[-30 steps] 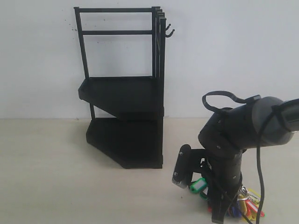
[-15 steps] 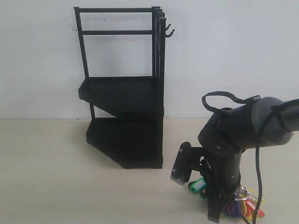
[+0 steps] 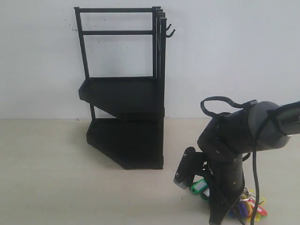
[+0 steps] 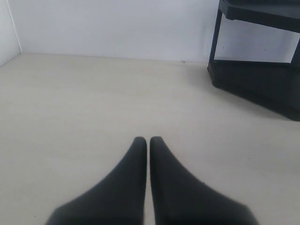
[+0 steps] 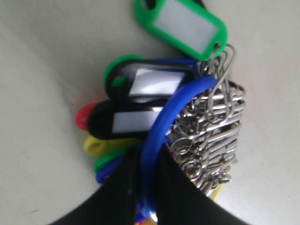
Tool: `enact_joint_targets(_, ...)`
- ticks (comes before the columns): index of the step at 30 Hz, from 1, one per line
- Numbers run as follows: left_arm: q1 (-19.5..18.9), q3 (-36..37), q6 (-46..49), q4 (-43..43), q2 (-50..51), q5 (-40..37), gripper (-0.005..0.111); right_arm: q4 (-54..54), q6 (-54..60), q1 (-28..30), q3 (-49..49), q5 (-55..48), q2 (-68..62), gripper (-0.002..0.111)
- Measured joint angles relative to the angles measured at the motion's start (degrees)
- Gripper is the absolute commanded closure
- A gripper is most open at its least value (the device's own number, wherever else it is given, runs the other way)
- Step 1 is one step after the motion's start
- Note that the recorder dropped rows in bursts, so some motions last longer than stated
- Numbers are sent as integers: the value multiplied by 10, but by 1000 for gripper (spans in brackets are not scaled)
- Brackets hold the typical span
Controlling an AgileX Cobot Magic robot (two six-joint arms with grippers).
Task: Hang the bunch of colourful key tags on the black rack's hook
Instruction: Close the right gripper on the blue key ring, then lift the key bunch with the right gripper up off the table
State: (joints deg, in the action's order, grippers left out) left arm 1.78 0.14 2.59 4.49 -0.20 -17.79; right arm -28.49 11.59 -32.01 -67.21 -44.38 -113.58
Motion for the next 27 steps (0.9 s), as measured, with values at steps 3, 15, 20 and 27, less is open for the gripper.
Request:
enact_joint_targets(3,0,0,0,0,0,0,102,-1,-15,0,0,-16,-1,109)
enact_joint_targets(15,0,0,0,0,0,0,102,-2,-57,0,0,4,116,109)
enact_joint_targets(20,0,0,0,0,0,0,102,9,-203,21,0,65,203,109)
enact_joint_targets(27,0,0,0,0,0,0,102,102,-323,110,0,139,320,109)
